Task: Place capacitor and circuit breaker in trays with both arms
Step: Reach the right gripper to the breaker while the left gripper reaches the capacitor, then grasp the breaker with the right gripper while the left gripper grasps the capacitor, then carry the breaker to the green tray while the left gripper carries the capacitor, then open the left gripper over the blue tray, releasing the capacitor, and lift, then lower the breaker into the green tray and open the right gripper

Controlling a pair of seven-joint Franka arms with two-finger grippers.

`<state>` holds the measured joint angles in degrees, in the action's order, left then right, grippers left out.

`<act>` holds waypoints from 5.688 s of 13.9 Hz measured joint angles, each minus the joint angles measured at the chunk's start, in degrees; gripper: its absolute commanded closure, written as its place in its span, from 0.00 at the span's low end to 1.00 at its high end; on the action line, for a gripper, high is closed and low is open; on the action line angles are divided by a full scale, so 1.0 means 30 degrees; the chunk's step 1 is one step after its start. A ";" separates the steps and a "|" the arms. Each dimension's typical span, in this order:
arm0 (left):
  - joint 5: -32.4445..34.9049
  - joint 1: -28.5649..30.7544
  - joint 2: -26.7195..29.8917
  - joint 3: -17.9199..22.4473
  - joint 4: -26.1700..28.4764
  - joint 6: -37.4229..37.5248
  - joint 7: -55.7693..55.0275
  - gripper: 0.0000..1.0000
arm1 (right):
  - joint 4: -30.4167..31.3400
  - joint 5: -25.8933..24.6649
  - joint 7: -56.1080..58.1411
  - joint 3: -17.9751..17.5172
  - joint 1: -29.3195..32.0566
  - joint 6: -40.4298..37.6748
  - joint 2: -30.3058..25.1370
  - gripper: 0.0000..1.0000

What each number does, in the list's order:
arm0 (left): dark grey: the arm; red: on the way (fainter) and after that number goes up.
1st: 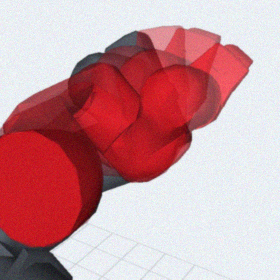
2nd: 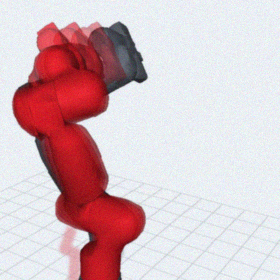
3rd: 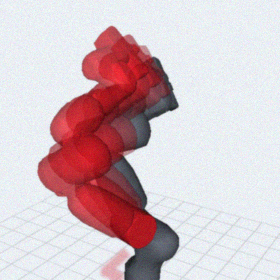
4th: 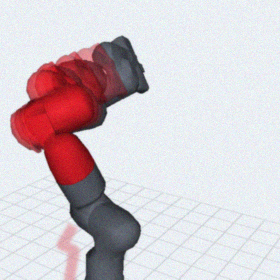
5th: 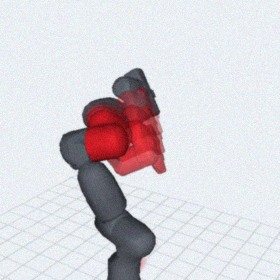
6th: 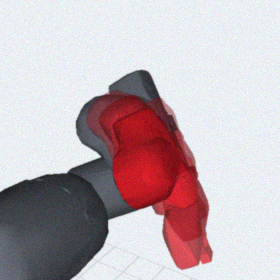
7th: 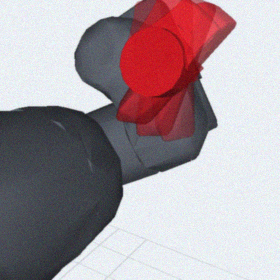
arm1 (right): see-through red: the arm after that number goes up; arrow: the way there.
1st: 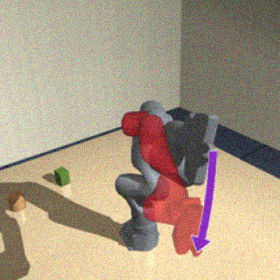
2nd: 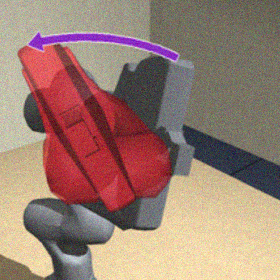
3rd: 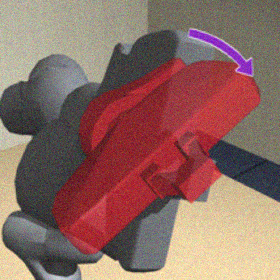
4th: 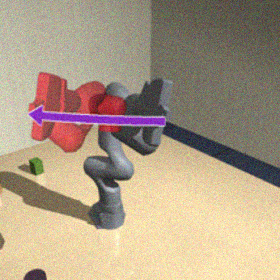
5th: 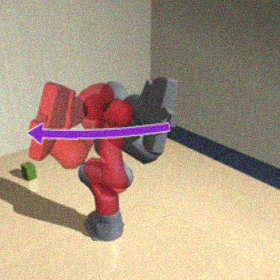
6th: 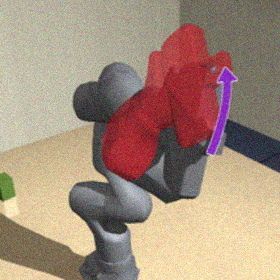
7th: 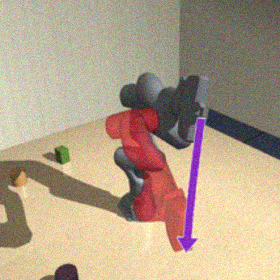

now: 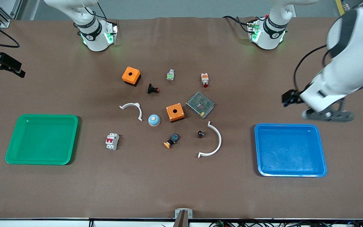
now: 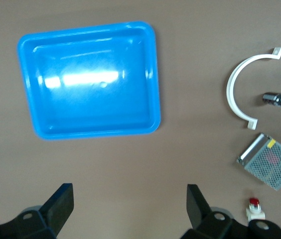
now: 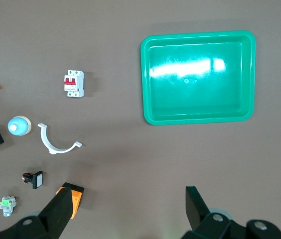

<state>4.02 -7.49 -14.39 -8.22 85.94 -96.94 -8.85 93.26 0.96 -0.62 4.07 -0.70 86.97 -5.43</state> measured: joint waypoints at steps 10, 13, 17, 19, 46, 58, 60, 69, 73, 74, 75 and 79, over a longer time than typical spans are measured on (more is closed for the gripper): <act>0.0120 -0.4295 -0.6072 -0.0084 -0.0165 -0.5964 -0.7775 0.03 | -0.0248 -0.0329 -0.0365 -0.0254 -0.0402 0.3489 0.5547 0.00; 0.0120 -0.5316 -0.7505 -0.0087 -0.0174 -0.8946 -0.9984 0.16 | 0.0273 0.1081 -0.2655 -0.0470 -0.1780 0.5398 0.6248 0.00; 0.0121 -0.6396 -0.9605 -0.0078 -0.0236 -1.2715 -1.0847 0.22 | 0.2153 0.2368 -0.4390 -0.0560 -0.3991 1.0321 0.8193 0.00; 0.0120 -0.6954 -1.0261 -0.0060 -0.0301 -1.3313 -1.1604 0.25 | 0.2358 0.2367 -0.5039 -0.0563 -0.4876 1.2220 0.9519 0.00; 0.2899 0.1175 -0.7001 0.0380 0.0780 -0.8210 -0.6595 1.00 | 0.2471 0.1195 -0.5247 -0.0317 -0.5108 1.8294 1.4685 1.00; 0.3289 0.3495 -0.8999 0.0351 0.1565 -1.0772 -0.6408 0.00 | -0.2280 -0.0083 0.0989 0.0345 0.2461 1.0495 1.3564 1.00; 0.3290 0.3490 -0.8590 0.0274 0.1428 -1.0686 -0.6409 0.00 | -0.1523 -0.0084 0.2399 0.0336 0.3418 1.1992 1.3764 1.00; 0.3328 0.3192 -0.1754 -0.0114 0.0722 -0.3863 -0.3981 0.00 | 0.1338 -0.0083 0.4749 0.0250 0.4194 1.6837 1.4801 1.00; 0.3328 0.3256 0.0785 -0.0115 0.0642 -0.0749 -0.1846 0.00 | 0.1662 -0.0083 0.5520 0.0252 0.4245 1.7373 1.4940 0.03; 0.3269 0.3256 0.1384 -0.0120 0.0613 0.0089 -0.1487 0.00 | 0.1653 -0.0082 0.5595 0.0253 0.4261 1.7382 1.4937 0.00; 0.3085 0.3271 0.1994 -0.0118 0.0595 0.0709 -0.1061 0.00 | 0.1646 -0.0082 0.5626 0.0251 0.4264 1.7386 1.4936 0.00; 0.0818 0.4238 0.4072 -0.0058 0.0612 0.2115 0.1240 0.00 | 0.1311 -0.0082 0.5668 0.0143 0.4264 1.7248 1.4850 0.00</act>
<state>6.48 5.22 -2.18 -8.39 87.77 -90.60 -5.12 97.20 0.71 16.39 4.50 12.09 138.71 39.13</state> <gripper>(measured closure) 0.000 0.022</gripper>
